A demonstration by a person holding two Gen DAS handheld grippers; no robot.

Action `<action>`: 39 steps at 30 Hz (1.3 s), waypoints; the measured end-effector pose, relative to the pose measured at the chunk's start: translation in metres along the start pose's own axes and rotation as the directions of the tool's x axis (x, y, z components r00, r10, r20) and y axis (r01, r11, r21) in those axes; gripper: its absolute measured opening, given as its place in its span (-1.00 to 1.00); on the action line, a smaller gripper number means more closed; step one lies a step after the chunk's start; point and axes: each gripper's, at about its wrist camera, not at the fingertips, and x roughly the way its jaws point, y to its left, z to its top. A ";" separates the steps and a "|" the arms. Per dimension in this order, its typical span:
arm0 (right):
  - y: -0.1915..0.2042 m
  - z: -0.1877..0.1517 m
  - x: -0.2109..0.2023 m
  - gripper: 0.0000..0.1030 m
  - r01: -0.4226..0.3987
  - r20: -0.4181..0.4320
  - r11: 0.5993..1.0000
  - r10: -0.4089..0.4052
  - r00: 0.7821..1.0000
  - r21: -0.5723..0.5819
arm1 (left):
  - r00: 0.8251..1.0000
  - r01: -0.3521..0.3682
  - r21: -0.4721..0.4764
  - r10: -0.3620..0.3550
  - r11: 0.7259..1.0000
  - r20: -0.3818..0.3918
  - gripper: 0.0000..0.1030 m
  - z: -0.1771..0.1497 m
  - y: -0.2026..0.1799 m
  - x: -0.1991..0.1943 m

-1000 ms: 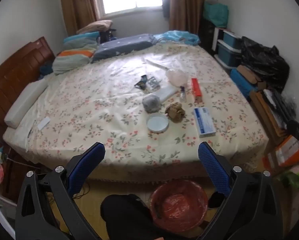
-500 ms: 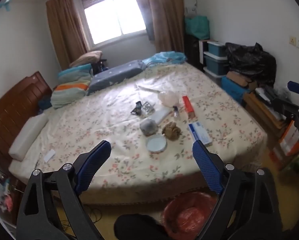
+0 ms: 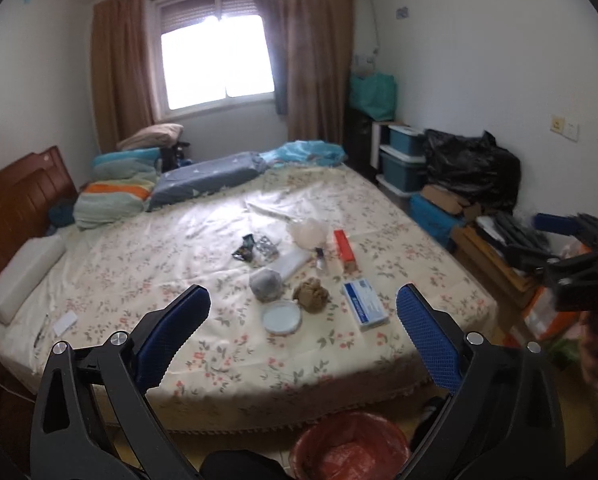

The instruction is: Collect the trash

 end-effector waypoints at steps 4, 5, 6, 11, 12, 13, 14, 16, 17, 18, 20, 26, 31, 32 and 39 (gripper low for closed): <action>0.002 0.000 -0.004 0.91 0.038 0.042 0.999 -0.037 0.998 -0.015 | 0.992 -0.105 -0.006 0.104 0.994 -0.065 0.89 0.001 0.011 0.015; 0.002 0.000 -0.004 0.91 0.034 0.041 0.999 -0.034 0.999 -0.010 | 0.991 -0.115 -0.014 0.113 0.993 -0.065 0.89 0.001 0.015 0.015; 0.000 -0.001 -0.003 0.91 0.018 0.030 1.000 -0.018 0.999 0.001 | 0.992 -0.106 -0.022 0.105 0.994 -0.069 0.89 0.002 0.016 0.014; 0.002 0.000 -0.001 0.91 -0.004 -0.007 1.000 0.004 1.000 -0.029 | 0.987 -0.140 -0.085 0.131 0.987 -0.095 0.89 0.004 0.029 0.015; 0.003 0.000 -0.002 0.91 -0.004 -0.007 1.000 0.004 1.000 -0.029 | 0.984 -0.159 -0.088 0.150 0.983 -0.098 0.89 0.004 0.030 0.015; 0.005 0.001 -0.001 0.91 -0.004 -0.009 1.000 0.004 1.000 -0.031 | 0.983 -0.164 -0.091 0.154 0.982 -0.102 0.89 0.004 0.028 0.014; 0.005 0.001 -0.001 0.91 -0.005 -0.011 0.999 0.005 1.000 -0.035 | 0.984 -0.154 -0.100 0.143 0.983 -0.107 0.89 0.005 0.031 0.014; 0.006 0.000 0.001 0.91 0.004 -0.017 0.999 -0.005 1.000 -0.045 | 0.986 -0.144 -0.112 0.132 0.983 -0.106 0.89 0.005 0.032 0.014; 0.006 -0.001 0.002 0.91 0.005 -0.020 0.999 -0.006 1.000 -0.045 | 0.986 -0.141 -0.112 0.129 0.984 -0.106 0.89 0.005 0.031 0.013; 0.006 -0.001 0.003 0.91 -0.002 -0.025 0.999 0.001 1.000 -0.040 | 0.988 -0.131 -0.118 0.119 0.984 -0.103 0.89 0.005 0.033 0.012; 0.007 -0.003 0.003 0.91 -0.006 -0.026 0.999 0.005 1.000 -0.039 | 0.990 -0.114 -0.132 0.102 0.985 -0.096 0.89 0.006 0.034 0.009; 0.007 -0.004 0.004 0.91 -0.001 -0.025 0.999 0.000 1.000 -0.036 | 0.990 -0.116 -0.134 0.104 0.984 -0.095 0.89 0.006 0.034 0.004; 0.006 -0.004 0.005 0.91 0.001 -0.027 0.999 -0.002 1.000 -0.036 | 0.990 -0.115 -0.134 0.102 0.984 -0.097 0.89 0.008 0.034 0.006; 0.006 -0.004 0.005 0.91 0.002 -0.027 0.999 -0.003 1.000 -0.037 | 0.990 -0.116 -0.133 0.104 0.984 -0.099 0.89 0.008 0.034 0.006; 0.006 -0.006 0.006 0.91 -0.004 -0.031 0.999 0.002 1.000 -0.037 | 0.989 -0.117 -0.134 0.104 0.984 -0.102 0.89 0.009 0.031 0.006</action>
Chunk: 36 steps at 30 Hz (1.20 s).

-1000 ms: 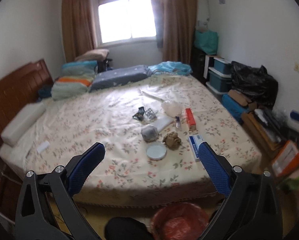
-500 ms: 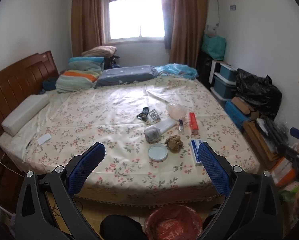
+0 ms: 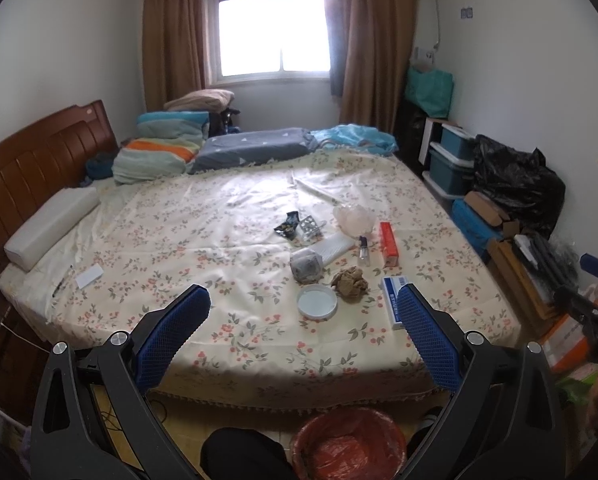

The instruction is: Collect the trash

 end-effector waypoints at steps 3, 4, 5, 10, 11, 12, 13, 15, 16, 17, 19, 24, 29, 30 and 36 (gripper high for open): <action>0.000 0.000 0.001 0.91 0.001 -0.001 1.000 -0.001 1.000 0.001 | 1.000 -0.022 0.003 0.022 1.000 -0.002 0.89 0.000 0.000 0.001; 0.000 0.000 0.001 0.91 0.000 0.000 1.000 0.000 1.000 0.002 | 1.000 -0.027 0.004 0.027 1.000 -0.006 0.89 0.001 0.000 0.002; 0.000 -0.001 0.001 0.91 0.001 0.001 1.000 -0.001 1.000 0.005 | 1.000 -0.029 0.005 0.029 1.000 -0.012 0.89 0.000 0.000 0.003; -0.003 -0.003 0.001 0.91 0.001 0.011 1.000 -0.001 1.000 0.016 | 0.999 -0.008 0.012 0.009 1.000 -0.031 0.89 -0.001 0.001 0.010; -0.003 -0.003 0.001 0.91 0.000 0.011 1.000 0.000 1.000 0.017 | 1.000 -0.012 0.031 0.012 0.999 -0.015 0.89 -0.003 -0.001 0.009; -0.004 -0.003 0.001 0.91 -0.004 0.011 1.000 0.004 1.000 0.018 | 1.000 -0.011 0.047 0.012 0.999 -0.004 0.89 -0.003 -0.003 0.009; -0.004 -0.004 0.002 0.91 -0.007 0.013 1.000 0.007 1.000 0.019 | 1.000 -0.008 0.070 0.007 0.998 0.011 0.89 -0.003 -0.006 0.008; -0.004 -0.006 0.001 0.91 -0.020 0.027 1.000 0.019 0.999 0.023 | 0.999 0.012 0.081 -0.015 0.997 0.033 0.89 -0.004 -0.007 0.006; -0.005 -0.007 0.000 0.91 -0.028 0.039 0.999 0.026 0.999 0.033 | 0.999 0.023 0.063 -0.025 0.998 0.036 0.89 -0.004 -0.005 0.007; -0.006 -0.008 -0.001 0.91 -0.029 0.045 0.999 0.027 0.999 0.041 | 0.999 0.030 0.044 -0.032 0.999 0.032 0.89 -0.005 -0.002 0.010; -0.007 -0.008 -0.001 0.91 -0.025 0.067 0.998 0.021 0.998 0.054 | 1.000 0.005 0.025 -0.005 1.000 -0.008 0.89 -0.007 0.003 0.022; -0.011 -0.012 0.012 0.91 -0.055 0.037 0.997 0.053 0.998 0.058 | 0.997 0.008 0.053 -0.005 0.999 -0.072 0.89 -0.015 0.009 0.043; -0.011 -0.016 0.040 0.91 -0.044 -0.026 0.999 0.045 0.999 0.032 | 0.991 0.019 0.045 -0.013 0.999 -0.130 0.89 -0.024 0.012 0.079; -0.012 -0.018 0.050 0.91 -0.057 -0.047 0.997 0.059 0.997 0.044 | 0.987 0.036 0.035 -0.030 0.999 -0.155 0.89 -0.028 0.011 0.091; -0.016 -0.036 0.122 0.91 -0.045 -0.126 0.997 0.053 0.991 0.066 | 0.968 0.093 0.036 -0.082 0.995 -0.237 0.89 -0.056 -0.002 0.179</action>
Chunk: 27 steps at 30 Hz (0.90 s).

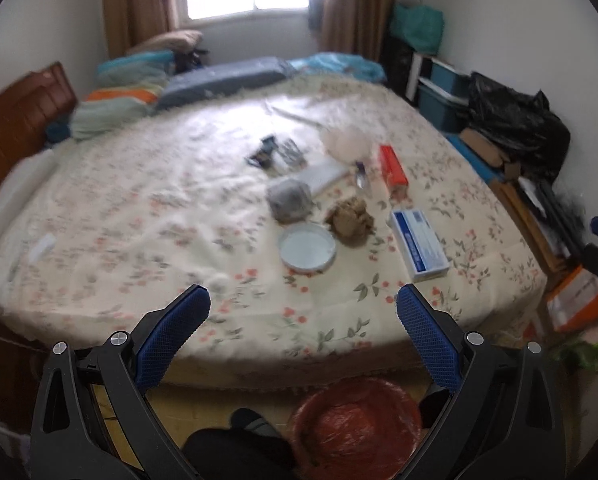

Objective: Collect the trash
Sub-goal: 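Grasp the white round lid with the left gripper while the right grasps the white medicine box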

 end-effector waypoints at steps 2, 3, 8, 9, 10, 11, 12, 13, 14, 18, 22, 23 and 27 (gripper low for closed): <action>-0.003 -0.002 0.027 0.91 -0.003 -0.027 1.000 0.003 1.000 0.017 | 1.000 0.006 -0.012 -0.006 1.000 -0.016 0.89 0.001 -0.002 0.027; -0.004 -0.002 0.039 0.91 -0.003 -0.039 1.000 0.004 0.999 0.025 | 0.999 0.023 -0.014 -0.024 1.000 -0.028 0.89 0.002 -0.002 0.046; -0.008 -0.003 0.095 0.91 0.030 -0.075 1.000 -0.030 0.997 0.004 | 0.997 0.014 0.006 -0.013 1.000 -0.079 0.89 0.009 -0.010 0.123; -0.010 -0.003 0.109 0.91 0.033 -0.089 0.999 -0.033 0.995 0.002 | 0.996 0.023 0.013 -0.022 1.000 -0.091 0.89 0.010 -0.012 0.139; -0.010 -0.004 0.118 0.91 0.033 -0.100 0.999 -0.032 0.994 0.002 | 0.995 0.022 0.015 -0.021 1.000 -0.103 0.89 0.010 -0.013 0.155; -0.012 -0.004 0.128 0.91 0.031 -0.112 1.000 -0.030 0.993 0.003 | 0.994 0.027 0.017 -0.025 0.999 -0.111 0.89 0.011 -0.013 0.167; -0.013 -0.005 0.140 0.91 0.030 -0.126 1.000 -0.029 0.992 0.004 | 0.992 0.033 0.020 -0.031 0.999 -0.119 0.89 0.011 -0.015 0.177; -0.014 -0.005 0.146 0.91 0.029 -0.134 1.000 -0.028 0.991 0.005 | 0.992 0.031 0.021 -0.029 0.999 -0.121 0.89 0.012 -0.015 0.185; -0.015 -0.006 0.154 0.91 0.026 -0.144 1.000 -0.025 0.989 0.005 | 0.992 0.027 0.023 -0.024 0.999 -0.122 0.89 0.012 -0.015 0.190; -0.017 -0.007 0.175 0.91 0.025 -0.161 1.000 -0.024 0.987 0.003 | 0.991 0.024 0.025 -0.021 0.999 -0.135 0.89 0.019 -0.013 0.219; -0.020 -0.007 0.194 0.91 0.025 -0.175 1.000 -0.024 0.984 0.004 | 0.990 -0.020 0.049 0.027 0.999 -0.139 0.89 0.024 -0.013 0.237; -0.020 -0.007 0.196 0.91 0.027 -0.176 1.000 -0.026 0.984 0.004 | 0.990 -0.027 0.046 0.033 0.999 -0.135 0.89 0.025 -0.010 0.238; -0.024 -0.008 0.206 0.91 0.025 -0.182 1.000 -0.022 0.983 0.013 | 0.989 0.039 0.011 -0.037 0.999 -0.142 0.89 0.027 -0.002 0.243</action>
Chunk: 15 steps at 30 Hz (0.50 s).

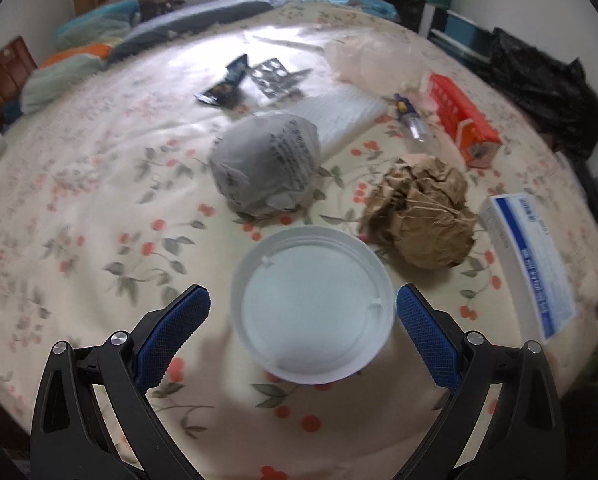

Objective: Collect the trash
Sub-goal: 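Grasp the white round lid with the left gripper while the right grasps the white medicine box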

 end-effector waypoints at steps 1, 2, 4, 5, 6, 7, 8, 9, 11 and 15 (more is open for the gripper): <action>-0.001 0.001 0.003 0.91 -0.001 -0.004 1.000 0.001 1.000 0.001 | 1.000 -0.001 0.011 0.001 1.000 -0.001 0.89 0.000 -0.001 0.002; -0.001 0.001 0.005 0.91 -0.002 -0.007 1.000 0.002 1.000 0.002 | 1.000 -0.012 0.032 0.012 0.999 -0.005 0.89 -0.001 -0.004 0.005; -0.001 0.001 0.009 0.91 -0.002 -0.008 1.000 0.002 1.000 0.003 | 1.000 -0.026 0.042 0.026 0.999 -0.013 0.89 -0.001 -0.005 0.010; -0.001 0.002 0.010 0.91 -0.001 -0.010 1.000 0.001 1.000 0.002 | 1.000 -0.019 0.034 0.020 0.999 -0.021 0.89 -0.001 -0.004 0.013; -0.002 0.002 0.011 0.91 0.000 -0.010 1.000 0.001 1.000 0.002 | 1.000 -0.014 0.029 0.015 0.999 -0.025 0.89 0.000 -0.004 0.014; -0.002 0.002 0.013 0.91 0.000 -0.011 1.000 0.000 1.000 0.005 | 0.999 -0.014 0.027 0.015 1.000 -0.031 0.89 0.000 -0.004 0.017; -0.002 0.002 0.014 0.91 -0.001 -0.011 1.000 0.001 1.000 0.007 | 0.999 -0.016 0.029 0.017 0.999 -0.034 0.89 -0.001 -0.004 0.019; -0.002 0.002 0.015 0.91 -0.002 -0.012 1.000 0.002 1.000 0.007 | 0.999 -0.018 0.031 0.019 0.999 -0.034 0.89 -0.001 -0.004 0.020; -0.001 0.002 0.017 0.91 -0.001 -0.014 1.000 0.001 1.000 0.004 | 0.999 -0.016 0.035 0.018 0.999 -0.041 0.89 -0.002 -0.005 0.024; 0.001 0.003 0.023 0.91 0.001 -0.018 1.000 -0.001 1.000 -0.005 | 0.999 0.003 0.026 -0.002 1.000 -0.045 0.89 -0.004 -0.002 0.031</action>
